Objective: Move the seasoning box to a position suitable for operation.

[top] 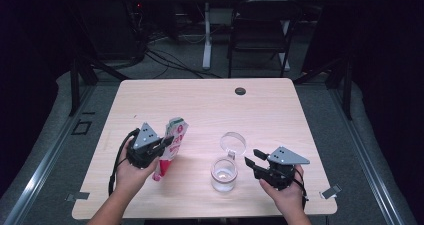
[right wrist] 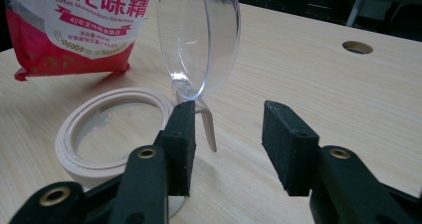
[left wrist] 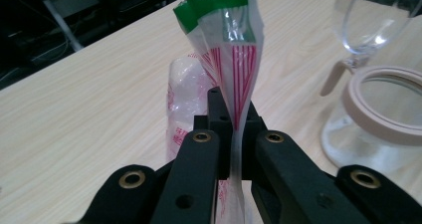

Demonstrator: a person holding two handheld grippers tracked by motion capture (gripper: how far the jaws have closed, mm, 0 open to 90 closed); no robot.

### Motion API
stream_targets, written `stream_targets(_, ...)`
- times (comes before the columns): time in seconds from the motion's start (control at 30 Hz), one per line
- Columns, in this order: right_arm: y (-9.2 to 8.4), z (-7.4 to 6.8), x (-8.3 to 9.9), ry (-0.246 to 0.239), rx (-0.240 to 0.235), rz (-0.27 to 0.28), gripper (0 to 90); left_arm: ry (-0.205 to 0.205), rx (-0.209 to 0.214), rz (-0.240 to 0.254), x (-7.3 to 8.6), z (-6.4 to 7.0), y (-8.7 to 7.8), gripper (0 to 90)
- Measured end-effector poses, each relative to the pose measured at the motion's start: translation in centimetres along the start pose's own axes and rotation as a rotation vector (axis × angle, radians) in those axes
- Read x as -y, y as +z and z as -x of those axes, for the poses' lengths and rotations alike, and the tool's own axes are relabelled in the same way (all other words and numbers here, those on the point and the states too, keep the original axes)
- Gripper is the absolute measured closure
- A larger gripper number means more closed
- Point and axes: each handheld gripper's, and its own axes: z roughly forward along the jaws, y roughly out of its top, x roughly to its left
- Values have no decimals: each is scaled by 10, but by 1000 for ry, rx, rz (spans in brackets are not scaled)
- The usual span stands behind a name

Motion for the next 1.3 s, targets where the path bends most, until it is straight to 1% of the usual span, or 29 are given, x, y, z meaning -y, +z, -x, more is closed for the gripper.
stream_targets(0.13,-3,-2,-4,-17,-1,15,591,0,23,9,8,10,2,900)
stream_targets(0.17,-4,-2,-5,-21,0,26,592,-1,27,8,11,12,1,900)
stream_targets(0.27,-7,-4,-9,-15,-29,20,604,-21,41,19,19,16,1,900)
stream_targets(0.37,-7,-6,-13,-30,-38,22,599,-38,66,25,27,19,0,900)
stream_targets(0.43,-7,-7,-16,-27,-48,15,590,-42,72,24,31,21,0,900)
stream_targets(0.47,-7,-8,-18,-31,-51,18,601,-43,73,22,33,22,-1,900)
stream_targets(0.57,-4,-12,-24,-34,-94,21,662,-59,86,17,42,24,0,900)
stream_targets(0.63,-2,-16,-29,-50,-110,13,676,-69,91,22,45,25,0,899)
stream_targets(0.7,0,-19,-34,-63,-124,9,679,-74,84,34,47,26,0,898)
stream_targets(0.73,3,-22,-38,-73,-135,8,679,-75,84,32,48,27,-1,898)
stream_targets(0.83,8,-30,-45,-99,-164,7,678,-103,94,51,52,26,-2,897)
stream_targets(0.9,14,-37,-51,-123,-194,2,678,-116,98,64,54,27,-2,894)
stream_targets(0.93,16,-39,-52,-134,-199,-3,679,-117,97,65,54,27,-2,894)
stream_targets(0.97,20,-41,-54,-148,-208,-12,678,-112,98,54,53,27,-3,892)
stream_targets(1.0,25,-45,-56,-153,-224,-16,679,-110,95,52,53,27,-2,891)
stream_targets(1.1,37,-50,-60,-179,-245,-35,678,-107,91,41,51,28,-2,892)
stream_targets(1.17,46,-53,-63,-187,-256,-52,675,-106,87,43,51,29,-2,891)
stream_targets(1.3,64,-56,-67,-184,-286,-82,661,-106,82,42,52,30,-2,891)
